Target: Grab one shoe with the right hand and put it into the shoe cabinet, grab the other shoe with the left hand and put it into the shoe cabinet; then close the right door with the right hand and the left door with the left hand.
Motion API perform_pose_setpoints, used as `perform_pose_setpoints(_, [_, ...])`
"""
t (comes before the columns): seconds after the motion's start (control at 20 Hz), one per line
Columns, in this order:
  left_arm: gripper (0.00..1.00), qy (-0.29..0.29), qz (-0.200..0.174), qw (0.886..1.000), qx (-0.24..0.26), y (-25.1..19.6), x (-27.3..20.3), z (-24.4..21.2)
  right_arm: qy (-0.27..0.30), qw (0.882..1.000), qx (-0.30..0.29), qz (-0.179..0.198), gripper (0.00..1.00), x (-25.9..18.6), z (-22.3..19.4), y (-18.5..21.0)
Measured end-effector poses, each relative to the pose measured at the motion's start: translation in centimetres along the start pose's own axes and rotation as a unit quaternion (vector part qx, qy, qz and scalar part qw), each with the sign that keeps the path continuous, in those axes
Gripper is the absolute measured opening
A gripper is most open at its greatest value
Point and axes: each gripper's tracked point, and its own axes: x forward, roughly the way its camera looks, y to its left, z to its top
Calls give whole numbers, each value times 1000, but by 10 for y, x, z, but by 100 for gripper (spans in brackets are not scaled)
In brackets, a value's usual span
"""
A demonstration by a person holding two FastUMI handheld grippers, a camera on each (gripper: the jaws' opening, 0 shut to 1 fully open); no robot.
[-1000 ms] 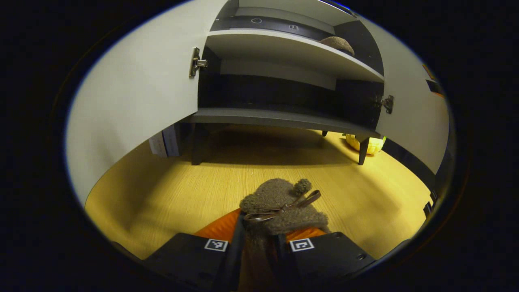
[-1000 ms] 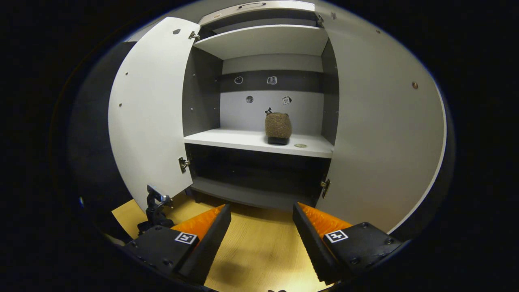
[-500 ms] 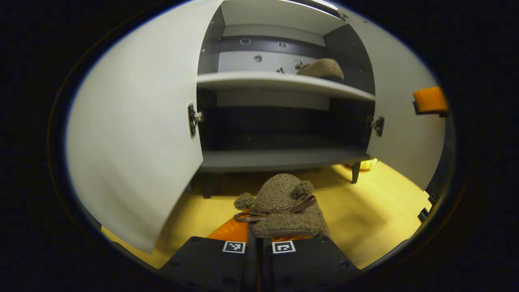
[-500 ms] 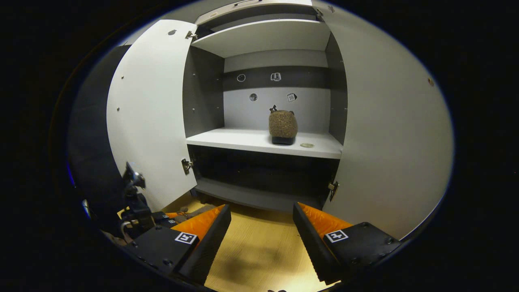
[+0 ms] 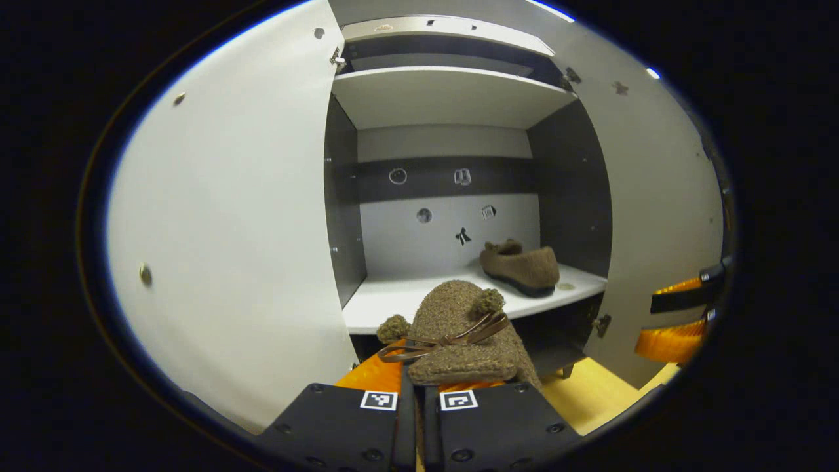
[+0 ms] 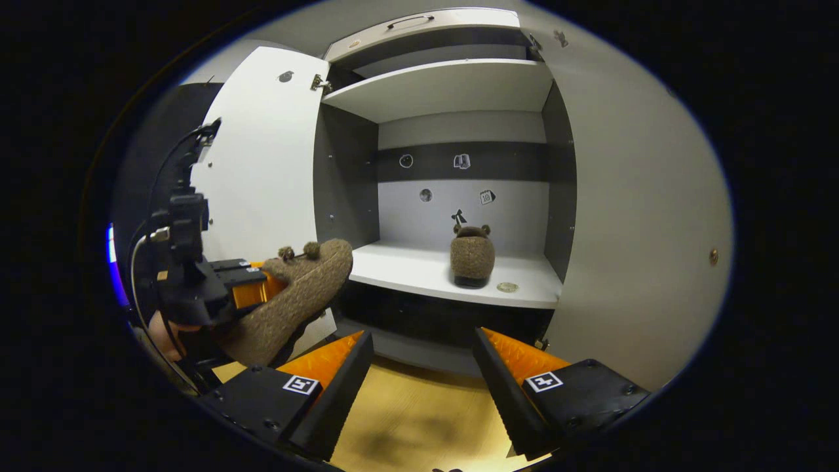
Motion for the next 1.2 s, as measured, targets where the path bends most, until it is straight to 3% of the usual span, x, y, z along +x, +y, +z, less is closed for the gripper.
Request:
perform_pose_setpoints(0.15, [9, -21, 5, 1000, 15, 8, 40, 39, -12, 1000, 2, 3, 98, 0, 13, -1])
perform_pose_setpoints(0.45, [9, -16, -6, 1000, -16, 13, 139, 80, -31, 999, 7, 7, 98, 9, 34, -6])
perform_pose_setpoints(0.8, [10, 56, -33, 997, -28, -1, 250, 56, -35, 999, -3, 17, 98, 37, 48, -11])
perform_pose_setpoints(1.1, [26, 135, -20, 991, -7, -3, 279, 8, -29, 999, -14, 26, 98, 47, 51, -14])
perform_pose_setpoints(1.2, [37, 137, -10, 991, 0, 2, 277, 8, -27, 999, -13, 28, 98, 48, 49, -14])
